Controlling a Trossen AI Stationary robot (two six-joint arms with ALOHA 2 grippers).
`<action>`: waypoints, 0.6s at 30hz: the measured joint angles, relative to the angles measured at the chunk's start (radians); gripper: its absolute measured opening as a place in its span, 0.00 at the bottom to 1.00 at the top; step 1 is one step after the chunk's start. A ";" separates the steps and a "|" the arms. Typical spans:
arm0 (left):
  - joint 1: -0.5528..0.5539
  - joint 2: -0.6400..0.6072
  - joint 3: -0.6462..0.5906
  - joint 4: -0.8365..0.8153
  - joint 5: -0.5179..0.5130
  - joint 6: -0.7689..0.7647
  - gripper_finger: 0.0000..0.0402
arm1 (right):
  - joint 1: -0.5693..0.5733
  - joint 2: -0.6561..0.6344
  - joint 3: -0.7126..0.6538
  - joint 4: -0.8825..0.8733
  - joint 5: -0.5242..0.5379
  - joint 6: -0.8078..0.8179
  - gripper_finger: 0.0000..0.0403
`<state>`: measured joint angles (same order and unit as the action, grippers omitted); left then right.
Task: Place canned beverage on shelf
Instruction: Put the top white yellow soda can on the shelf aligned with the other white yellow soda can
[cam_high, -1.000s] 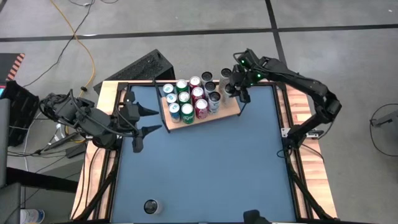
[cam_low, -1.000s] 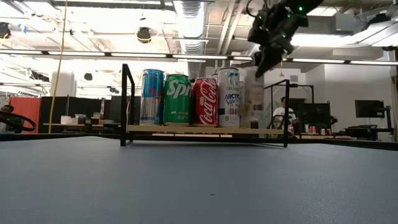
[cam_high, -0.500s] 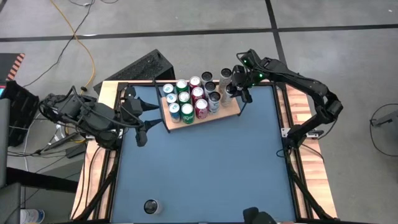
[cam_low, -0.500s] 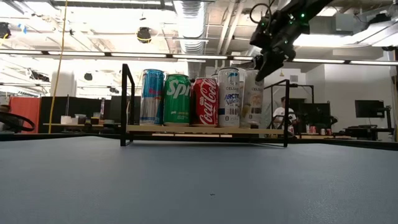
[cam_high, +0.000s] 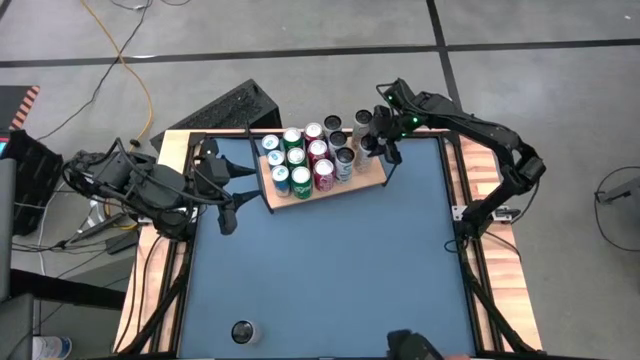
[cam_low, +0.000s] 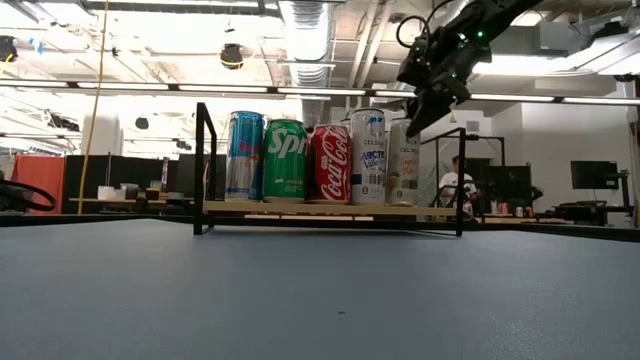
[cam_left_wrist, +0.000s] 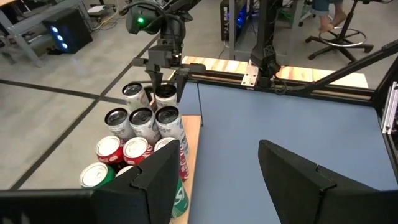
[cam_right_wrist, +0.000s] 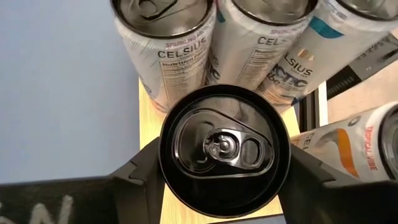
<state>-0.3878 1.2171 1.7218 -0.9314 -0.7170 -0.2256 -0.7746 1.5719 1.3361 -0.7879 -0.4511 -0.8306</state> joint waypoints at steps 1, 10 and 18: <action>0.000 0.000 0.000 0.000 0.000 0.000 0.51 | 0.000 0.000 0.000 0.002 0.001 0.014 0.57; 0.000 0.000 0.000 0.001 -0.001 0.003 0.51 | -0.006 0.002 0.000 -0.006 0.036 0.071 0.69; 0.000 0.000 0.000 0.001 -0.001 -0.002 0.51 | -0.005 0.004 0.081 -0.041 0.094 0.071 0.70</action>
<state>-0.3878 1.2175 1.7218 -0.9302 -0.7181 -0.2272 -0.7791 1.5757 1.4167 -0.8289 -0.3572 -0.7593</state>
